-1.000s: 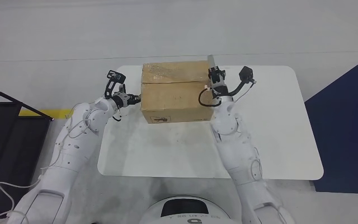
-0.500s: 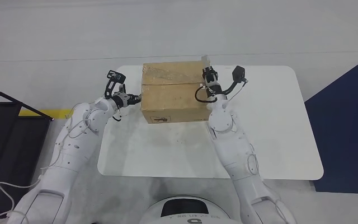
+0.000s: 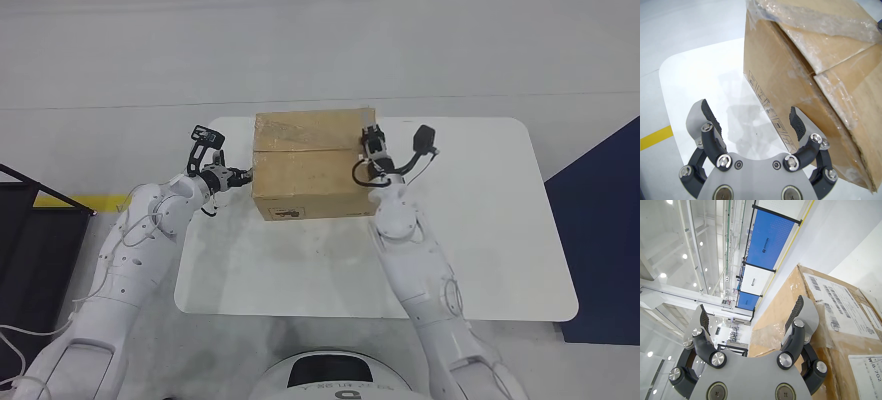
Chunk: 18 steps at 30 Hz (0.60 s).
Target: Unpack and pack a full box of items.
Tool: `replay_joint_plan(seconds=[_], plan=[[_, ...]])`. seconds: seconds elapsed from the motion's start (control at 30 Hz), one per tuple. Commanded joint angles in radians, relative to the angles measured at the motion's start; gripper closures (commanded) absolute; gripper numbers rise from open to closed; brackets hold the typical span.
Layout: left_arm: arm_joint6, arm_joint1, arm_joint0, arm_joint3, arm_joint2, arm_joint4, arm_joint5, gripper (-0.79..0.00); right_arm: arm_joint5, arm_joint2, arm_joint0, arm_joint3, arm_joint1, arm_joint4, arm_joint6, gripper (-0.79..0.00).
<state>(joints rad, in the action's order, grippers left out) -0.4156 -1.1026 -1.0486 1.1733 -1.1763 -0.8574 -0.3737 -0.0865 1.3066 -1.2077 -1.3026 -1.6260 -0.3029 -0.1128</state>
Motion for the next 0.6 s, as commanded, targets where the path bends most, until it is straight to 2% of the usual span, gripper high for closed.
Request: replay_joint_plan(seconds=[0.0,0.17,0.43,0.57], plan=[[0.000,0.000,0.000,0.000,0.000,0.000,0.000,-0.785,0.000,0.001,-0.001,-0.001,0.001,0.007,0.011,-0.785],[0.020,0.002,-0.018,0.047,-0.014,-0.004,0.008,-0.785,-0.001,0.002,-0.001,-0.004,0.003,0.018,0.032,-0.785],[0.042,0.014,-0.013,0.123,-0.097,0.010,0.052,-0.785,0.004,0.001,0.003,-0.020,0.009,0.014,0.069,-0.785],[-0.037,0.009,0.002,0.098,-0.130,0.181,0.094,-0.785,0.005,-0.004,0.008,-0.015,0.011,0.010,0.079,-0.785]])
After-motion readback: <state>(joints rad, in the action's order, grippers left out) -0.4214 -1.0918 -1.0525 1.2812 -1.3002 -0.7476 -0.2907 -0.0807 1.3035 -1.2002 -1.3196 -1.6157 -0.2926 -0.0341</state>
